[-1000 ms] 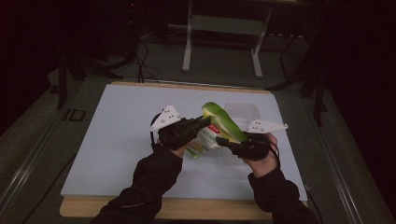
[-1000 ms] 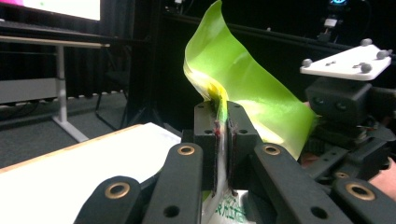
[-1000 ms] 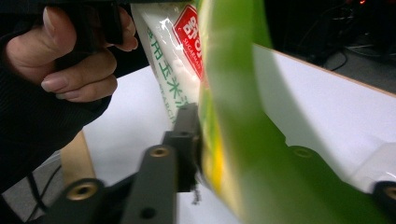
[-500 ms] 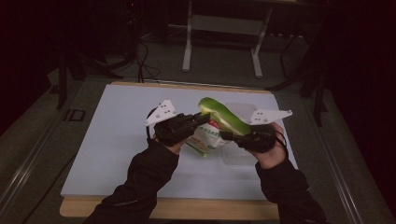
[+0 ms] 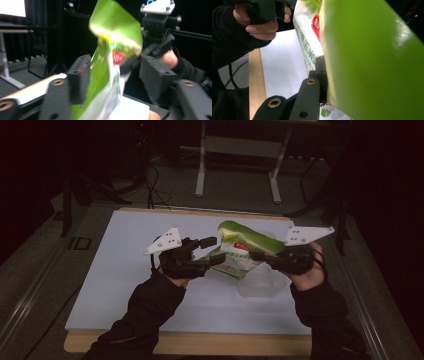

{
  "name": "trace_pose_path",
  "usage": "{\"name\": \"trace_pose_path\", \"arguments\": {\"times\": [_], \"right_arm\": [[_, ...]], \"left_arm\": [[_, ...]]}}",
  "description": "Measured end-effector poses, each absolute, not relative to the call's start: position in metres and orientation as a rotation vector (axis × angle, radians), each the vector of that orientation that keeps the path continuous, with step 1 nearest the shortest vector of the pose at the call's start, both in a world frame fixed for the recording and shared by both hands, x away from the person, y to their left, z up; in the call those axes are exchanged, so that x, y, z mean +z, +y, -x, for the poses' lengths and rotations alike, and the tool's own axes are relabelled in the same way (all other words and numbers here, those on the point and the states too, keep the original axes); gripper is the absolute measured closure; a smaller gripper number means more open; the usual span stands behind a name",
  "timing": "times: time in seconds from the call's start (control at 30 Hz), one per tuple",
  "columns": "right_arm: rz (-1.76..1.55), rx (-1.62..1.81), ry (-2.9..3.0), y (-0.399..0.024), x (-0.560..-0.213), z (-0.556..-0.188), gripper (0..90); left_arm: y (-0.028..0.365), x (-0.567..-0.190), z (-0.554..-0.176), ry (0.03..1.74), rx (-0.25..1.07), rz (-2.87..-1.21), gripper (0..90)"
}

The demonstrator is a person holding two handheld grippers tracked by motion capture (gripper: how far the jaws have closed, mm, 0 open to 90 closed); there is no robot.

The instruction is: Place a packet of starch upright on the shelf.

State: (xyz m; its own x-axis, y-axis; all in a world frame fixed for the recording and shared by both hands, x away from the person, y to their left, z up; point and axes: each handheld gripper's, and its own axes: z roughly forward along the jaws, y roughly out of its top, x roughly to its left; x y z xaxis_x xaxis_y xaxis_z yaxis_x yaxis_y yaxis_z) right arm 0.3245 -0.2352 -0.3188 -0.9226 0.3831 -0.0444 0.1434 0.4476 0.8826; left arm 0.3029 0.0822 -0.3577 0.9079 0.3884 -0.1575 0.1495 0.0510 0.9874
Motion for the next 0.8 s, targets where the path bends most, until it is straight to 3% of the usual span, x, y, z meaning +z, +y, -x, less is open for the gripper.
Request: {"name": "trace_pose_path", "arguments": {"times": [0.17,0.33,0.43,0.8], "right_arm": [[-0.449,1.432,2.445,-0.251,-0.306,-0.328,84.2],[-0.446,1.388,2.448,-0.267,-0.298,-0.332,84.2],[-0.426,1.363,2.444,-0.275,-0.293,-0.333,84.1],[-0.409,1.246,2.532,-0.297,-0.281,-0.338,84.0]], "left_arm": [[0.092,-0.363,-0.299,0.463,0.136,-1.588,13.7],[0.096,-0.373,-0.294,0.5,0.118,-1.696,2.2],[0.102,-0.382,-0.291,0.537,0.159,-1.738,1.3],[0.127,-0.411,-0.285,0.637,0.123,-1.828,0.0]]}}
